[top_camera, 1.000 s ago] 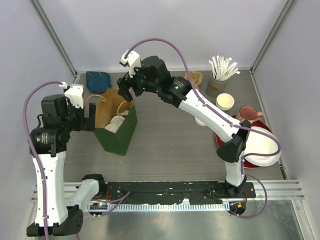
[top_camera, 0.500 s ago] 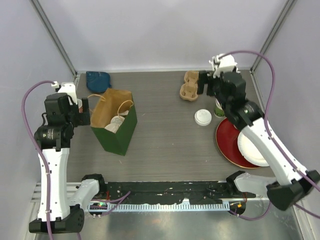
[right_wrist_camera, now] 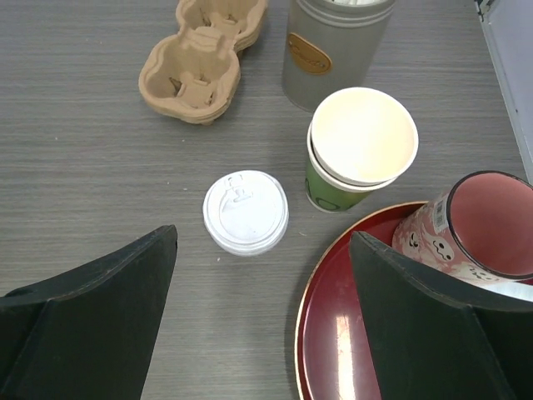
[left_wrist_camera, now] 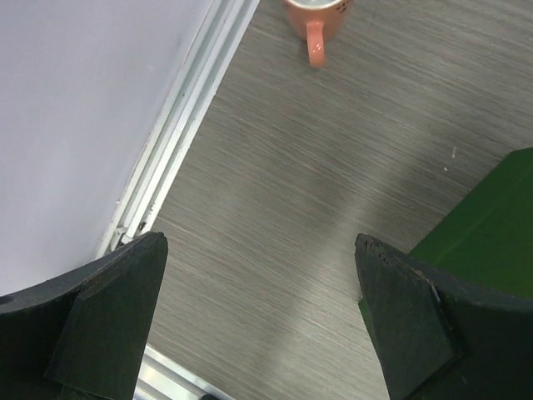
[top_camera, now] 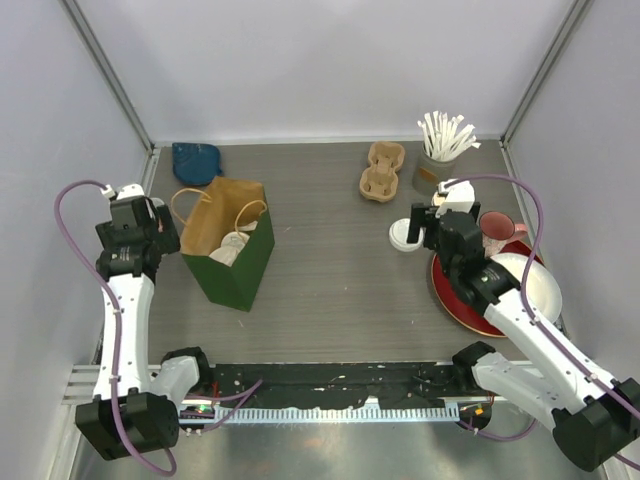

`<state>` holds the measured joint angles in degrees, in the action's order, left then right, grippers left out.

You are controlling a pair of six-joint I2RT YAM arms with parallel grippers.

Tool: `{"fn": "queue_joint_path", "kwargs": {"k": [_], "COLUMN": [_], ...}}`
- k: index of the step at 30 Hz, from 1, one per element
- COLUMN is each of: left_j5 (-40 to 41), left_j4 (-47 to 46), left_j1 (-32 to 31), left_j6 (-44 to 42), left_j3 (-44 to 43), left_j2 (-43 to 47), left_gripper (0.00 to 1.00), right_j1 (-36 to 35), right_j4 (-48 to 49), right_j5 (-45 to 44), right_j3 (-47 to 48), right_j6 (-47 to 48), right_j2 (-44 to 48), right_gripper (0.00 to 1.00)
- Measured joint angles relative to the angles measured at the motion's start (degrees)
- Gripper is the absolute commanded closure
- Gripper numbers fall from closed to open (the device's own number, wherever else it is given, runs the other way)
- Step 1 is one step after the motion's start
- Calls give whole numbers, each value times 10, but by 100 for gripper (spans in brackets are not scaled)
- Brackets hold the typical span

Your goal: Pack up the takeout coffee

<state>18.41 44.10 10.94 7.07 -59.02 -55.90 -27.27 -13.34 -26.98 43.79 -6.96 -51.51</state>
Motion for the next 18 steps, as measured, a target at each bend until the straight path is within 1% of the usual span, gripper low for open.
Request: {"fn": "queue_joint_path", "kwargs": {"k": [4,9,12,18], "left_j5": [-7,-26,-38,-72], "left_j4": [-60,-148,-206,-318], "left_j1": [11,13,14,14], "left_j6": [3,2,2,9], "left_j3": [61,155,204,269], "left_j2": [3,6,6,2], "left_gripper": [0,0,0,0], "right_j1": [0,0,0,0], "right_j4": [41,71,104,196], "right_j5": [-12,-36,-59,-124], "right_j3": [-48,-90,-116,-183], "right_j6": [3,-8,-16,-45], "right_j2": [24,3,-5,-5], "right_gripper": [10,10,10,9]}}
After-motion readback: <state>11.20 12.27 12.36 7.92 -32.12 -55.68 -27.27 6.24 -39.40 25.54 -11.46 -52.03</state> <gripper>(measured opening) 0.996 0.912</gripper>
